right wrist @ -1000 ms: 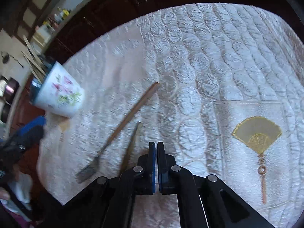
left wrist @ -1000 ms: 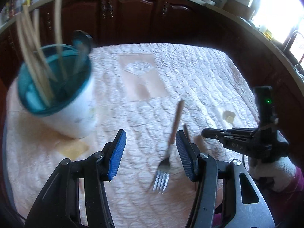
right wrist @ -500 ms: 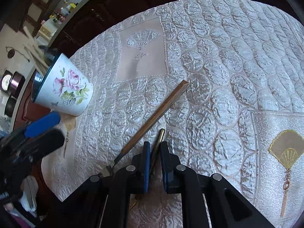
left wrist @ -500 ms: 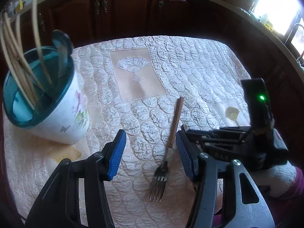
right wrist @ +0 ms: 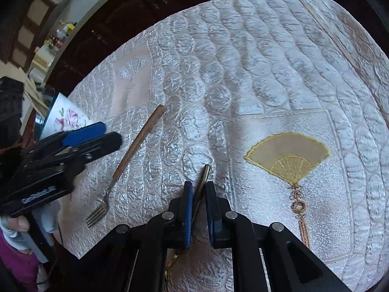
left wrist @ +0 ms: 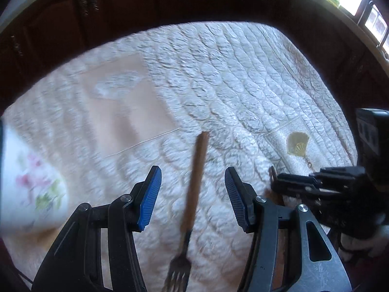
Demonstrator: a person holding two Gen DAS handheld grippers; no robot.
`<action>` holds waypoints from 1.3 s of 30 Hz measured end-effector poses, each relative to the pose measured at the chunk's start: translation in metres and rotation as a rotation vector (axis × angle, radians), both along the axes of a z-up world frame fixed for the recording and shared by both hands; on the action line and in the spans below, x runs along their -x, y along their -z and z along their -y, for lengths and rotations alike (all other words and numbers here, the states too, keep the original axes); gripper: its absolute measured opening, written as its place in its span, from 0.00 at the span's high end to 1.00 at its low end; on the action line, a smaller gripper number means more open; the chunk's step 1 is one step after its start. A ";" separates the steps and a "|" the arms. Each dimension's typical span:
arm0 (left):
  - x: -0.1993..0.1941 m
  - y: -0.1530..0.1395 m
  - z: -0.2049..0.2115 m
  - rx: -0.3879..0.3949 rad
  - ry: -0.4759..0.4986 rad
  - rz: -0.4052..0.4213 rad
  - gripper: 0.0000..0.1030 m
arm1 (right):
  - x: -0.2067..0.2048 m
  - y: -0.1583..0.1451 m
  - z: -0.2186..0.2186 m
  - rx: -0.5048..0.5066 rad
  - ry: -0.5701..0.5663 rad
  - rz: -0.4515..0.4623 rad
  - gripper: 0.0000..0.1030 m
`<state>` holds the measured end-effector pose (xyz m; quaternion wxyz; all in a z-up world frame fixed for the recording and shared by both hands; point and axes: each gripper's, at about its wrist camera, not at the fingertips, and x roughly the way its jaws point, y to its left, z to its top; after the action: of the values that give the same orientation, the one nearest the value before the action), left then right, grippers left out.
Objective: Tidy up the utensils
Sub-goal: 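Close the left tool on the wooden-handled fork's handle, then lift the fork with the left tool up over the holder opening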
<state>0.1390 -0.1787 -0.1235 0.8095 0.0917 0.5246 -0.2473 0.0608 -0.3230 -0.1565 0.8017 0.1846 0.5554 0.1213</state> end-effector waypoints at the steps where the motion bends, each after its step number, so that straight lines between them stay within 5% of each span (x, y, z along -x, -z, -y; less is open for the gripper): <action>1: -0.002 0.003 0.004 -0.006 0.012 -0.007 0.48 | 0.001 -0.001 0.003 -0.004 0.002 0.001 0.86; 5: -0.011 0.020 0.027 -0.066 0.060 -0.034 0.51 | 0.004 -0.001 0.012 -0.035 -0.004 -0.004 0.78; 9: -0.015 0.032 0.039 -0.120 0.067 -0.021 0.76 | 0.000 0.000 0.002 -0.013 -0.027 0.005 0.77; 11: -0.014 0.031 0.038 -0.121 0.061 -0.010 0.91 | -0.002 -0.001 -0.005 0.004 -0.043 0.025 0.88; 29: 0.060 -0.084 -0.109 0.192 -0.131 0.121 0.91 | 0.003 -0.089 -0.065 -0.056 -0.187 0.278 0.94; 39: 0.097 -0.122 -0.167 0.243 -0.217 0.194 0.92 | 0.002 -0.115 -0.108 -0.044 -0.265 0.338 0.94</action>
<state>0.0418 -0.0120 -0.0017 0.8834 -0.0407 0.4170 -0.2101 0.0593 -0.2153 -0.0415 0.8564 0.1047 0.4294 0.2670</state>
